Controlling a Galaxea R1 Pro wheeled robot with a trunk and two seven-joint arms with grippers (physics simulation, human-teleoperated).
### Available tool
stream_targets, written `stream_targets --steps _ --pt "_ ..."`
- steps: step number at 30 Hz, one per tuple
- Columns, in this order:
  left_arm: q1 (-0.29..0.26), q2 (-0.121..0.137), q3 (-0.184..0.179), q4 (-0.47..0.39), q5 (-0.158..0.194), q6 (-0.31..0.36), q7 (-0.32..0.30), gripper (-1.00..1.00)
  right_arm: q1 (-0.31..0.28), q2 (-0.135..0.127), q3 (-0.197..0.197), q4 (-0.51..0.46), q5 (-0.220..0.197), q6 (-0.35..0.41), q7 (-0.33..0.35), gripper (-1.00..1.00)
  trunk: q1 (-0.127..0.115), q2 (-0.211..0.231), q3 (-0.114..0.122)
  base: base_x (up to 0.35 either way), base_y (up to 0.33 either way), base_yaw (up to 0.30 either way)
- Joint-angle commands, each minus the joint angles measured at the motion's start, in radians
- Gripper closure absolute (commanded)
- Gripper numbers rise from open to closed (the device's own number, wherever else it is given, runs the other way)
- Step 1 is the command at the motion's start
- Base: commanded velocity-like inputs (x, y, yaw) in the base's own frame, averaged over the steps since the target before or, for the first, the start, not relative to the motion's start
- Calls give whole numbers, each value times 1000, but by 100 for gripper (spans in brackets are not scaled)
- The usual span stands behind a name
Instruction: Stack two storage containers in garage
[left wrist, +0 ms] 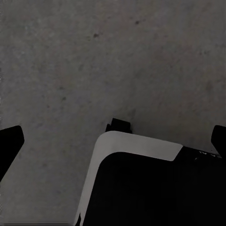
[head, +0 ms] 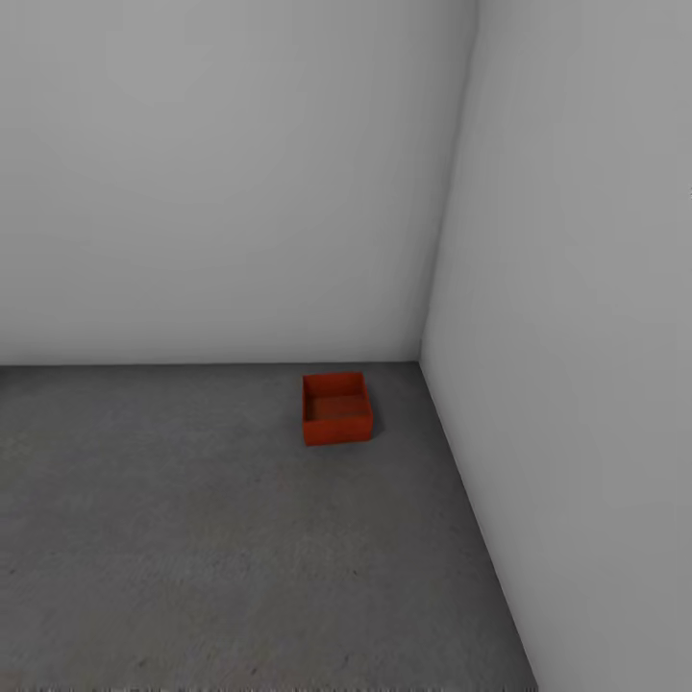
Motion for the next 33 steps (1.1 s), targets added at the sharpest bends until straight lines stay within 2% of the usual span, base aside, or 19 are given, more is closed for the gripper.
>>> stream_targets --steps 1,8,33 --pt "-1 0 0 3 10 -5 -5 -100 -2 0 5 4 5 -8 0 -100 -4 6 4 -287 0 -16" --pt "-1 0 1 7 10 -5 -5 -100 -2 -1 5 4 5 -8 0 -100 -31 55 37 -83 0 -135" --pt "-1 0 0 8 10 -4 -5 -100 -2 -1 5 4 4 -8 -2 -100 -31 55 63 -1 0 -245"
